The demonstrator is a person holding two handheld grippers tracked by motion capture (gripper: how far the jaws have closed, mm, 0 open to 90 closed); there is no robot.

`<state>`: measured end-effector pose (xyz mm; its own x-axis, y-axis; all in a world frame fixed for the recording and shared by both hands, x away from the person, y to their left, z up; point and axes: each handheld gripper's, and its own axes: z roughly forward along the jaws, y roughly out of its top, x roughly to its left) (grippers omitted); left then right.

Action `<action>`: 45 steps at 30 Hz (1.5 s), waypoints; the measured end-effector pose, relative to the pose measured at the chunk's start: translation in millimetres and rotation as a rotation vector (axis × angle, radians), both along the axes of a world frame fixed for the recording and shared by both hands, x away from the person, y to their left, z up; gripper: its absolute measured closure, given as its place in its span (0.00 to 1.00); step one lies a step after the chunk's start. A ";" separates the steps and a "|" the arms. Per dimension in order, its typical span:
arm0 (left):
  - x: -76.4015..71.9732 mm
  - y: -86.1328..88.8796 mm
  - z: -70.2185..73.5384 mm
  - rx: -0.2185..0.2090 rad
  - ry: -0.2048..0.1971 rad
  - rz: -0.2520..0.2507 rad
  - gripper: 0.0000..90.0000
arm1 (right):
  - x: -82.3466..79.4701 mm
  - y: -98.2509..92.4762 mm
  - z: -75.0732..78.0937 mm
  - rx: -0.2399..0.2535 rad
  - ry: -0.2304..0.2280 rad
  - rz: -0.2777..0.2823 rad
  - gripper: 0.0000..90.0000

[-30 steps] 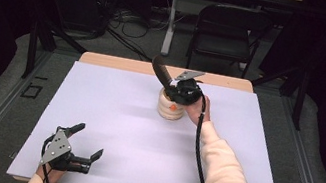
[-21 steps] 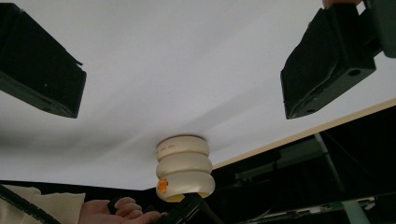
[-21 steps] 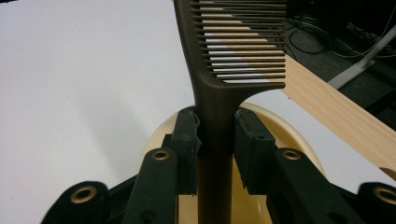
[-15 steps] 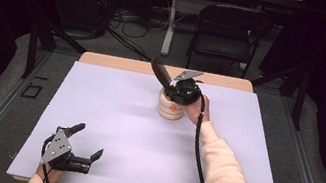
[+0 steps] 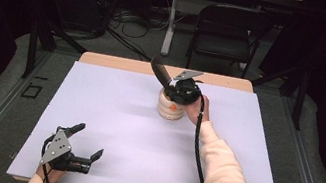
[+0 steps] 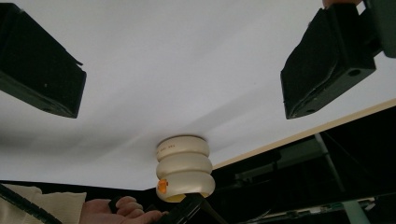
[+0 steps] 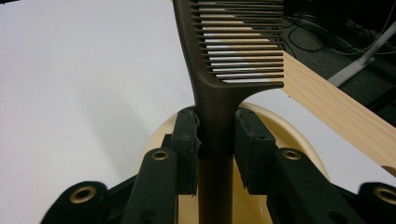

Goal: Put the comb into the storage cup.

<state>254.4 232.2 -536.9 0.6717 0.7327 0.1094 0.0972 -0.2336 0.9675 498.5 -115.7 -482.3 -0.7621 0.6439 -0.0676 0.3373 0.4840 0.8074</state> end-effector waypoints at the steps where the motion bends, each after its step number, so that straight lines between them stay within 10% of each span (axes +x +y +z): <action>1: 0.1 0.0 -0.1 -0.001 0.000 0.000 0.00 | 0.1 0.0 0.0 0.002 0.001 -0.001 0.79; 21: -0.2 -0.5 0.2 -0.001 -0.001 -0.002 0.00 | -10.0 -14.2 19.3 0.071 0.043 -0.017 0.19; 45: -0.2 -1.3 -0.1 0.000 0.002 -0.005 0.00 | -34.8 -22.5 36.2 0.046 0.094 0.068 0.02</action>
<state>254.2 230.9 -537.0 0.6752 0.7297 0.1078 0.0981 -0.2337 0.9673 463.8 -138.2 -446.1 -0.8057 0.5913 0.0344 0.3802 0.4719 0.7955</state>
